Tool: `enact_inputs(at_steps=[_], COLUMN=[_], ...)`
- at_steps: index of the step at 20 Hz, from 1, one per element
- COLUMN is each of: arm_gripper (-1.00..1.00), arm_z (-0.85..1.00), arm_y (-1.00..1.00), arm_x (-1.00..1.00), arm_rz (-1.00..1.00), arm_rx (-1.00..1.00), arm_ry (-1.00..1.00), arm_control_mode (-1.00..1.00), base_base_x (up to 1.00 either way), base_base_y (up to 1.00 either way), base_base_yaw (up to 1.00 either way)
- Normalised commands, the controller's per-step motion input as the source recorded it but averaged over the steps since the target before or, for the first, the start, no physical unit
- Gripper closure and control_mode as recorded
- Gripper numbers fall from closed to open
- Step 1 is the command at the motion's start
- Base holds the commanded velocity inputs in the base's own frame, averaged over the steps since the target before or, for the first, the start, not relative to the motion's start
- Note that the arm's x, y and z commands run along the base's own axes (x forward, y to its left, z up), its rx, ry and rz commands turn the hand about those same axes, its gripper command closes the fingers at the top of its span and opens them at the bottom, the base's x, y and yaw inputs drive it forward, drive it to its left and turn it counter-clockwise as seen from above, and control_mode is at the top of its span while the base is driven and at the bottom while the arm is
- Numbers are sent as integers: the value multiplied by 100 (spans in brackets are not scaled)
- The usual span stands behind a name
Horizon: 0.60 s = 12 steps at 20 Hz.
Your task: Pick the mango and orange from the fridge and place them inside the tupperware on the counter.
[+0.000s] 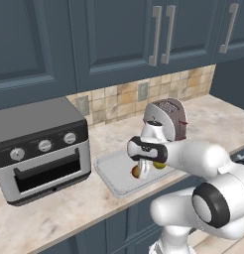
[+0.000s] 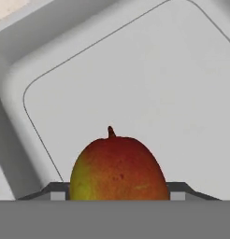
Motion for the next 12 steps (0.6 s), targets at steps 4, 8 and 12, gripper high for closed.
enact_inputs(at_steps=[4,8,12], arm_gripper=[-100,-100,-100], arm_z=[-37,-20,-1], arm_y=[14,0,0], arm_x=[15,0,-2], arm_rz=[0,0,-1], arm_rx=[0,0,0], arm_ry=[-4,-2,0], arm_control_mode=[-100,-100,-100], base_base_x=[0,0,0], base_base_y=[0,0,0], base_base_yaw=[0,0,0])
